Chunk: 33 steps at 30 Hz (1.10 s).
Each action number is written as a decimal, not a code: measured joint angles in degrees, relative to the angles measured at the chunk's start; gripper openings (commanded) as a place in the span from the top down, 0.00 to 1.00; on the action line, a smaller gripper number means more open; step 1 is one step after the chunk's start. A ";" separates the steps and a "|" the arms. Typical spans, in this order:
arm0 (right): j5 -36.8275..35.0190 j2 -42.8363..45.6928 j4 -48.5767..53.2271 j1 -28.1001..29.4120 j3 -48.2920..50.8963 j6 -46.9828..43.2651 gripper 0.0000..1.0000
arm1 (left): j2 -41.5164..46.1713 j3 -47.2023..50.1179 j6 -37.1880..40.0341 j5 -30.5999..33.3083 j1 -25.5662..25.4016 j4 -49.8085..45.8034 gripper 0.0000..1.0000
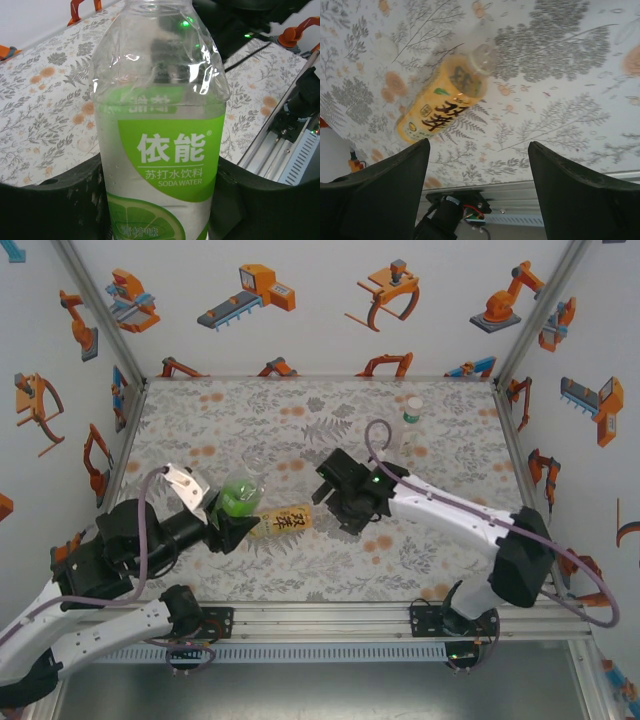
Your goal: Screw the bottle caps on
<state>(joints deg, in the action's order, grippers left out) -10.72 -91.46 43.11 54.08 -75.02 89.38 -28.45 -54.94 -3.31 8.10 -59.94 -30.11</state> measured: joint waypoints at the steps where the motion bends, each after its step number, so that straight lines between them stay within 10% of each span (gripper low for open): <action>1: 0.11 -2.56 -0.50 0.02 -2.73 -2.12 0.34 | 0.44 0.00 0.00 0.00 0.00 -0.35 0.89; 17: 5.33 -33.11 5.66 -1.68 -37.00 -45.44 0.49 | 4.79 0.70 -0.02 0.94 0.00 -2.27 0.89; 33: 3.61 -49.31 8.55 -1.92 -58.62 -59.95 0.59 | 0.81 1.11 -0.94 -0.02 0.00 -2.25 0.89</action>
<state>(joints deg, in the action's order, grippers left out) -7.11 -140.77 51.66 52.16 -133.64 29.43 -27.64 -53.82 -4.25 8.08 -59.94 -32.36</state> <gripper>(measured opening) 0.433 0.549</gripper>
